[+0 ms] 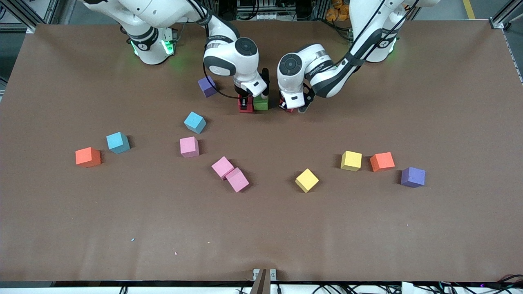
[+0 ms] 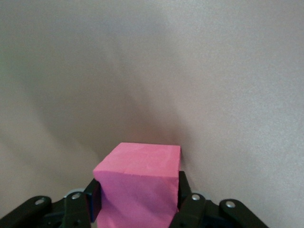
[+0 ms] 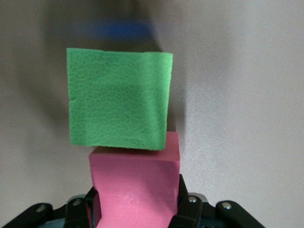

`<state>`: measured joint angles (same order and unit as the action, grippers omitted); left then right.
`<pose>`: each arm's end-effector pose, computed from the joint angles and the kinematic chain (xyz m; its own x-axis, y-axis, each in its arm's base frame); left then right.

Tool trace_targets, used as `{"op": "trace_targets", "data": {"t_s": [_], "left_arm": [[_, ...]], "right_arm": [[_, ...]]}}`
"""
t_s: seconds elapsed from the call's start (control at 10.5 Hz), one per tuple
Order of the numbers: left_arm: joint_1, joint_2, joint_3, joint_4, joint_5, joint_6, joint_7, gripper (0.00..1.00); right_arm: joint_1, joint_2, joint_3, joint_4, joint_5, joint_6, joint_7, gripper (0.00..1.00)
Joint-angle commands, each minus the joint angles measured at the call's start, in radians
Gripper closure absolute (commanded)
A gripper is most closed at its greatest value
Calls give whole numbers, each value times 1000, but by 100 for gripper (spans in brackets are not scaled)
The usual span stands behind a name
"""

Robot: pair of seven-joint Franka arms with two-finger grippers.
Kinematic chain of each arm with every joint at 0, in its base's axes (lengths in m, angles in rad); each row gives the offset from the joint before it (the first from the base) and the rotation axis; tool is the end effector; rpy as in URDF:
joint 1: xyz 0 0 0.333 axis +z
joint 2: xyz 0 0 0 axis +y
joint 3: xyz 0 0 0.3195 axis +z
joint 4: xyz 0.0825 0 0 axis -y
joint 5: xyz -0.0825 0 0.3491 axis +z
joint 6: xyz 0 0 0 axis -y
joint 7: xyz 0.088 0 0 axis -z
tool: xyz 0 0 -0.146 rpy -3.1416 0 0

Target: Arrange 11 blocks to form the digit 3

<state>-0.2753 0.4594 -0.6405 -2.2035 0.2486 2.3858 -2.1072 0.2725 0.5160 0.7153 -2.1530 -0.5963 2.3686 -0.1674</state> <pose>0.3077 -0.4064 0.1909 0.5191 0.8540 -0.0351 0.8342 -0.5152 -0.1967 0.3000 0.4346 0.1927 -0.0022 0.9934 -0.1148 1.0000 0.0029 0.0062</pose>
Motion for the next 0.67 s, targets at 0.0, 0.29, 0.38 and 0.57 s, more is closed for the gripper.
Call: {"op": "trace_targets", "data": {"t_s": [0.0, 0.29, 0.38, 0.57], "left_arm": [[10, -10, -4, 5, -5, 7, -74, 100], [50, -19, -5, 39, -14, 7, -250, 100], [50, -22, -7, 39, -14, 7, -284, 100], [51, -27, -7, 36, -17, 7, -371, 100]], "right_arm": [[14, 45, 1, 30, -28, -6, 37, 100], [17, 53, 1, 42, -26, -6, 37, 100], [19, 56, 1, 45, -25, -6, 38, 100], [28, 65, 1, 58, -26, -8, 61, 100]]}}
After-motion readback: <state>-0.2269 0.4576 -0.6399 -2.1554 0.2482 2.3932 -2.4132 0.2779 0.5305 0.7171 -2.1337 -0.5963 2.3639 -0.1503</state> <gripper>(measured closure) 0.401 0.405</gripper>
